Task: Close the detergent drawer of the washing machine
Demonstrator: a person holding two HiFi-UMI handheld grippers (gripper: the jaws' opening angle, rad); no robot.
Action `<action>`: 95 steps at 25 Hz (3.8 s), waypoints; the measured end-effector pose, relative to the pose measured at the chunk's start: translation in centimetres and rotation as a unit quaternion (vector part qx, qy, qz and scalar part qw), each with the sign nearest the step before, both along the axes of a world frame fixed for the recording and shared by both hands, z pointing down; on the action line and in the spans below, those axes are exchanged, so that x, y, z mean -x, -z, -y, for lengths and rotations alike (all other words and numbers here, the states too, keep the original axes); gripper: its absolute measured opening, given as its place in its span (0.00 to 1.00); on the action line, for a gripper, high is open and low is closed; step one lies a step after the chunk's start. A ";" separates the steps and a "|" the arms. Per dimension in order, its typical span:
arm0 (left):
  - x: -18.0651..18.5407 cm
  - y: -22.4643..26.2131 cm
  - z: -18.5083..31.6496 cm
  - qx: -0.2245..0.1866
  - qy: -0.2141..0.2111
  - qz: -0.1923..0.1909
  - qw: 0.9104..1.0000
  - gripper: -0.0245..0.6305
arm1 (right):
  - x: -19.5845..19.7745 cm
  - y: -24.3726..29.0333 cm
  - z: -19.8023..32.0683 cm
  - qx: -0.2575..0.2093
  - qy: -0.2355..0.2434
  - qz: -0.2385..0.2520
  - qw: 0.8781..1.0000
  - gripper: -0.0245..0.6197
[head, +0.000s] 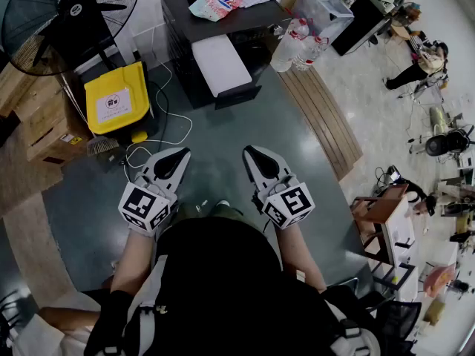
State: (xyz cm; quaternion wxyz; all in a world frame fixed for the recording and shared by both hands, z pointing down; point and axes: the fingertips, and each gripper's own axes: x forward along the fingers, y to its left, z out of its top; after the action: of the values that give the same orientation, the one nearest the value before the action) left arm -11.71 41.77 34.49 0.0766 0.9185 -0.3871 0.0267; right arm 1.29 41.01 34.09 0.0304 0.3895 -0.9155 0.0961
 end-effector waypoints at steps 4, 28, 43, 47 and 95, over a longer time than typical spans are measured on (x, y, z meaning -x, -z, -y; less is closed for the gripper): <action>-1.7 -0.2 1.2 0.006 0.010 -0.010 1.000 0.05 | -1.8 -0.3 1.1 0.000 0.008 0.010 1.000 0.09; -4.4 -6.7 13.2 0.067 0.011 0.019 0.998 0.05 | -5.6 -4.5 12.2 0.040 -0.027 0.047 0.998 0.09; -1.7 -10.4 26.2 0.104 -0.186 0.048 0.976 0.06 | -1.1 -7.0 24.9 0.076 -0.154 0.010 0.985 0.09; -1.7 -11.7 27.9 0.121 -0.232 0.061 0.963 0.06 | -1.7 -8.3 26.4 0.092 -0.196 0.006 0.976 0.09; -11.1 -29.8 27.3 0.294 -0.291 0.213 0.885 0.30 | -12.8 -31.3 32.5 0.209 0.007 -0.231 0.950 0.40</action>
State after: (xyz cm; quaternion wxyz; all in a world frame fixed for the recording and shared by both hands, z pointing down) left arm -0.57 14.50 64.28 0.2475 0.8977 -0.0839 0.3547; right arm 14.11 8.48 65.41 0.3221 0.3795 -0.8457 0.1923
